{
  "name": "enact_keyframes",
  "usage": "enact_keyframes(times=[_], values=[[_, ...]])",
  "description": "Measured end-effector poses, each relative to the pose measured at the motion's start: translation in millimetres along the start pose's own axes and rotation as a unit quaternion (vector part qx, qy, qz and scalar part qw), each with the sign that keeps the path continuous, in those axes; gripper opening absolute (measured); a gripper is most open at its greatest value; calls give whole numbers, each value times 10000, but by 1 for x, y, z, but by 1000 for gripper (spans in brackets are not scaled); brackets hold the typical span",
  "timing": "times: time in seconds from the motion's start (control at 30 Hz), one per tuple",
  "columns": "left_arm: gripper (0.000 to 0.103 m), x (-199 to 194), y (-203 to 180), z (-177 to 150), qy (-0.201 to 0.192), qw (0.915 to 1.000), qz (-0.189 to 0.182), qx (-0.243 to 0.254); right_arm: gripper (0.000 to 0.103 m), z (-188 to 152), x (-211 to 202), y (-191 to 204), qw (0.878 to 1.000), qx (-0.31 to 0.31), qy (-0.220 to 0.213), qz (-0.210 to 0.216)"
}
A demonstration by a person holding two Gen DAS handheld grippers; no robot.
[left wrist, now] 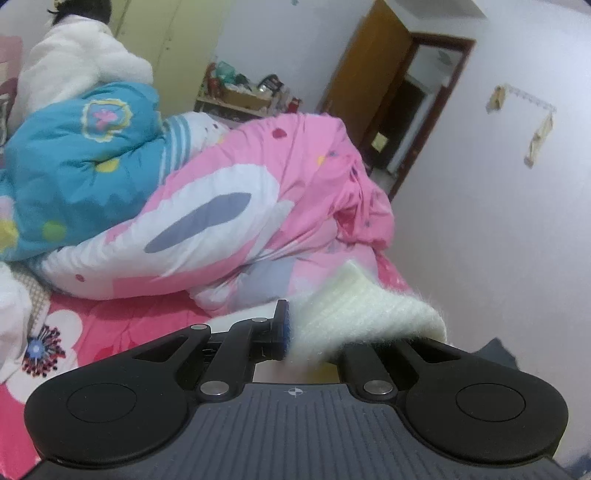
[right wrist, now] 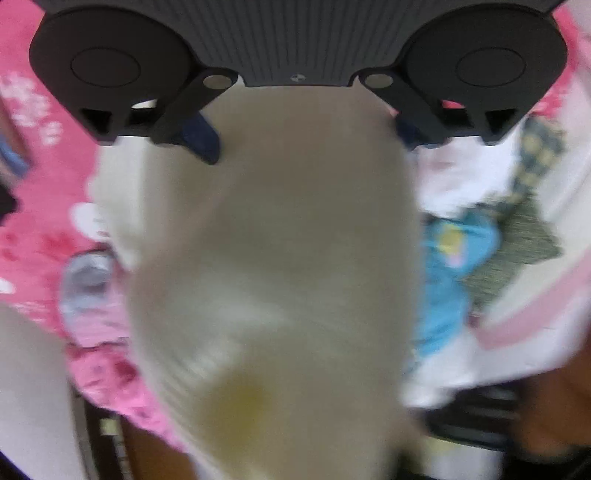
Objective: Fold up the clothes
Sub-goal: 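Lift the cream sweater with both grippers and shake it out in the air, then lower the sweater onto the bed with both grippers and release it flat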
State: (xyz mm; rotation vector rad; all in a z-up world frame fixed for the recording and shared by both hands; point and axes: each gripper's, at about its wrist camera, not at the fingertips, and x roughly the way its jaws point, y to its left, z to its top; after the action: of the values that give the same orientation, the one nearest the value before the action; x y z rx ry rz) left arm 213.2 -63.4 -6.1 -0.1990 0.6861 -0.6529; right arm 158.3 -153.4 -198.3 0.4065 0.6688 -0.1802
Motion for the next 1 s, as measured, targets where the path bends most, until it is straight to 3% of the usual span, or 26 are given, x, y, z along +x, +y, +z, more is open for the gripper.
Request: enact_keyframes(times=[0.07, 0.17, 0.27, 0.43, 0.6, 0.83, 1.0], values=[[5, -10, 4, -1, -51, 10000, 46, -57, 31, 2, -10, -18, 9996, 241, 1, -173], [5, -24, 10, -2, -167, 9998, 33, -137, 17, 19, -40, -41, 9981, 91, -251, -557], [5, -39, 10, 3, -392, 9990, -59, -184, 10, 48, -79, -55, 9910, -279, -778, -1049], [5, -72, 5, 22, -929, 9950, -326, -148, 9, 108, -139, -50, 9690, -1151, -1699, -1375], [5, -120, -4, 44, -1566, 9861, -555, 92, 9, 153, -200, -18, 9442, -1867, -2386, -1291], [5, -185, -20, 48, -2121, 9715, -902, 551, 9, 167, -273, 9, 9192, -2553, -2814, -1036], [5, -211, -32, 34, -2130, 9684, -1031, 791, 9, 149, -306, 14, 9208, -2567, -2777, -957]])
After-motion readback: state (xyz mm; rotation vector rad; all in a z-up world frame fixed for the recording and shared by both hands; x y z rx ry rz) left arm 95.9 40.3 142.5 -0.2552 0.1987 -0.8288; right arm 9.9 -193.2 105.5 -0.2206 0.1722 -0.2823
